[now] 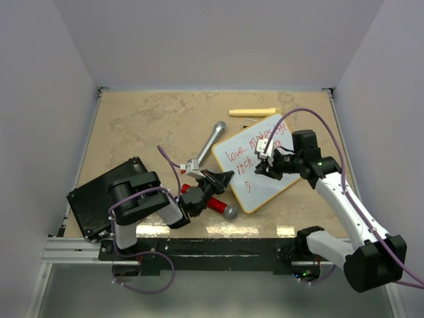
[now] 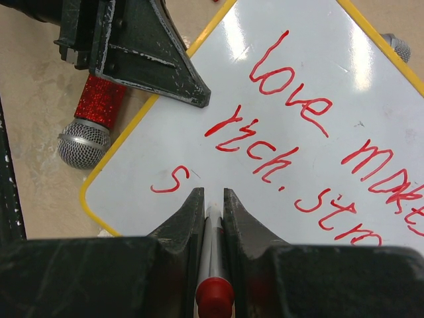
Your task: Write a sentence on the whiteboard
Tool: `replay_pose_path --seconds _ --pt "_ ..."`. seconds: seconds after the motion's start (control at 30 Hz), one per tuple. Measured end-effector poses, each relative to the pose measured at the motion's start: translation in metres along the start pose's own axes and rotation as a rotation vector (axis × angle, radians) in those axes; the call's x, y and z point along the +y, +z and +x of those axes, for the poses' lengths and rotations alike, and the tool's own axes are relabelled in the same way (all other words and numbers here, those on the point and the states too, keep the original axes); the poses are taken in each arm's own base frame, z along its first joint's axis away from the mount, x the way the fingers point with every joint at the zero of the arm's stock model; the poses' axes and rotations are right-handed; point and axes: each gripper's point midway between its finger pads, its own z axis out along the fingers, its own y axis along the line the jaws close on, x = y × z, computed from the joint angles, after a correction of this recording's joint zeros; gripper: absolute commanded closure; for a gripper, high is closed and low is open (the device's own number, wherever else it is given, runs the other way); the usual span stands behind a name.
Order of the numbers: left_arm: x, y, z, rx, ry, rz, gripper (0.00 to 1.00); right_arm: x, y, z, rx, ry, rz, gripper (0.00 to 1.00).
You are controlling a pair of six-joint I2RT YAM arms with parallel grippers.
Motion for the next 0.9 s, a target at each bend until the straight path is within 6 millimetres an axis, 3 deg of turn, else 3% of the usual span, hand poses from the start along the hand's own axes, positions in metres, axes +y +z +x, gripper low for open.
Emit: replay_pose_path --seconds 0.9 --pt "0.0002 -0.0005 0.0002 0.002 0.000 0.001 1.00 -0.0026 0.0007 0.0003 -0.005 0.002 0.009 1.00"
